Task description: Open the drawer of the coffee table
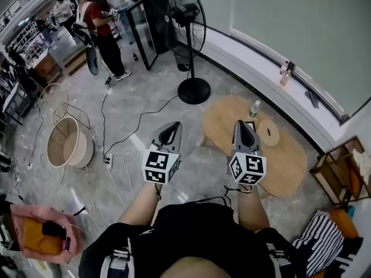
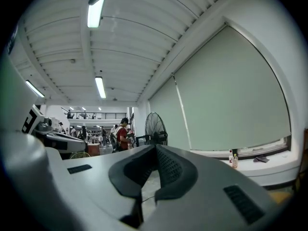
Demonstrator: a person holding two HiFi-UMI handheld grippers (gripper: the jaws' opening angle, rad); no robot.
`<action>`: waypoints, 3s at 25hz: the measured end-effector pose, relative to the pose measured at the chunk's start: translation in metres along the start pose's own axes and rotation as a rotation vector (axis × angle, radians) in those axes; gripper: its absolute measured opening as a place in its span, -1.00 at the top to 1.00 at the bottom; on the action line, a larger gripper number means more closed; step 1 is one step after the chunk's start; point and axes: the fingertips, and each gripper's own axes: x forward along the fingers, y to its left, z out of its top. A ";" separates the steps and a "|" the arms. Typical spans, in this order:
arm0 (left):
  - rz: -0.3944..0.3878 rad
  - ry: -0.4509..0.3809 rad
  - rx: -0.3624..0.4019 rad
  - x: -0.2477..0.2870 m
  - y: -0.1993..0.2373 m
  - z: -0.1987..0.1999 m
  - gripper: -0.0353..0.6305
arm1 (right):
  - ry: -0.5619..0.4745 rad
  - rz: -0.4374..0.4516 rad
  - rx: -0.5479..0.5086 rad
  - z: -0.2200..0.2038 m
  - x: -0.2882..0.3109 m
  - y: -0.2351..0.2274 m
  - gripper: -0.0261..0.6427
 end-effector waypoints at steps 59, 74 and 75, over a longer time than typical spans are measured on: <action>-0.946 0.180 0.111 0.177 0.011 -0.152 0.83 | 0.053 -0.865 0.389 -0.226 -0.046 0.013 0.88; -0.821 0.321 0.118 0.184 0.033 -0.303 0.83 | 0.094 -0.797 0.525 -0.378 -0.044 0.004 0.88; -0.819 0.318 0.119 0.193 0.033 -0.316 0.83 | 0.092 -0.797 0.529 -0.393 -0.041 0.000 0.87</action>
